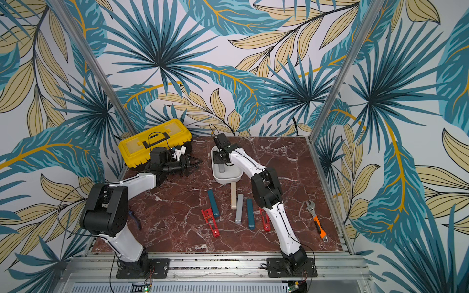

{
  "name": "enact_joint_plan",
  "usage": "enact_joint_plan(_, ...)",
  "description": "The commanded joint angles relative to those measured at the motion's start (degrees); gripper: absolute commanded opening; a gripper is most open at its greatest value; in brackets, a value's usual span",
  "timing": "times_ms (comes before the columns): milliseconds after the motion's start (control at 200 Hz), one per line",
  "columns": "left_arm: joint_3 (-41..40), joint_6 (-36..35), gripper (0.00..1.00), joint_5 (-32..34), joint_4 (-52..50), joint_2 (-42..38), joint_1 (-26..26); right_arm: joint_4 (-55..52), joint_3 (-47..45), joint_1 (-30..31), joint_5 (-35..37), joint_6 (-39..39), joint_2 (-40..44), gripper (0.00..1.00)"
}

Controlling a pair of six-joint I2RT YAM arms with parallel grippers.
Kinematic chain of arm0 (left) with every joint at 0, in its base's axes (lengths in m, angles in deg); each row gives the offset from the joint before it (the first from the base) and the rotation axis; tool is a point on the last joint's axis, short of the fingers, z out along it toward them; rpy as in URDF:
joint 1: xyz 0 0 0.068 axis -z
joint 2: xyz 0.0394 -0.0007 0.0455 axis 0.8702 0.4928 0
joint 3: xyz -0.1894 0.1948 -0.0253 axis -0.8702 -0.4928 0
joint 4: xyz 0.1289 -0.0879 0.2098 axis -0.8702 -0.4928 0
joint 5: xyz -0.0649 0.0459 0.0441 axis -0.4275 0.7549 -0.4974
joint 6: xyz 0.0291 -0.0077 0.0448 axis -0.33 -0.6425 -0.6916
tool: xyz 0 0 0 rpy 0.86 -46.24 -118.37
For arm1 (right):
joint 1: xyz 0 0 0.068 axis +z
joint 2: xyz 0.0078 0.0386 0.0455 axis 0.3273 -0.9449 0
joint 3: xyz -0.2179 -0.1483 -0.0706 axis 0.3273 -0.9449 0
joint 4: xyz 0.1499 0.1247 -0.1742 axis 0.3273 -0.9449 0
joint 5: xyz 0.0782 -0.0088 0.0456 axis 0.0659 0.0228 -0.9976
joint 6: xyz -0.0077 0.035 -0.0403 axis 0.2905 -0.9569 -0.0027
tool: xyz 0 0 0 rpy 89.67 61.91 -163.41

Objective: Put the pruning pliers into the storage box
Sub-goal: Place the pruning pliers in the storage box.

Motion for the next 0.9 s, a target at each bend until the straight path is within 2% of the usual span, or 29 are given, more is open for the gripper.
enact_joint_plan(0,1.68,-0.62,0.68,0.02,1.3,0.41,-0.57,-0.22,0.72,0.14,-1.07,-1.32,-1.72,0.0)
enact_joint_plan(125,1.96,-1.54,0.73,-0.38,0.54,1.49,-0.57,-1.31,3.24,0.15,-2.01,-1.96,-3.47,0.0)
enact_joint_plan(326,0.63,2.2,0.73,-2.04,6.25,3.81,-0.74,-0.58,4.06,0.18,-3.28,-3.0,-4.6,0.0)
enact_joint_plan(436,0.55,2.1,0.74,-2.13,6.26,3.86,-0.74,-0.14,4.23,0.32,-4.27,-3.7,-5.43,0.0)
enact_joint_plan(551,0.66,2.04,0.83,-2.54,6.39,3.75,-0.75,-0.48,4.33,0.41,-3.94,-3.83,-6.07,0.0)
enact_joint_plan(896,0.32,2.14,0.89,-2.6,7.02,4.69,-0.74,-0.27,4.33,0.41,-2.35,-3.71,-7.02,0.0)
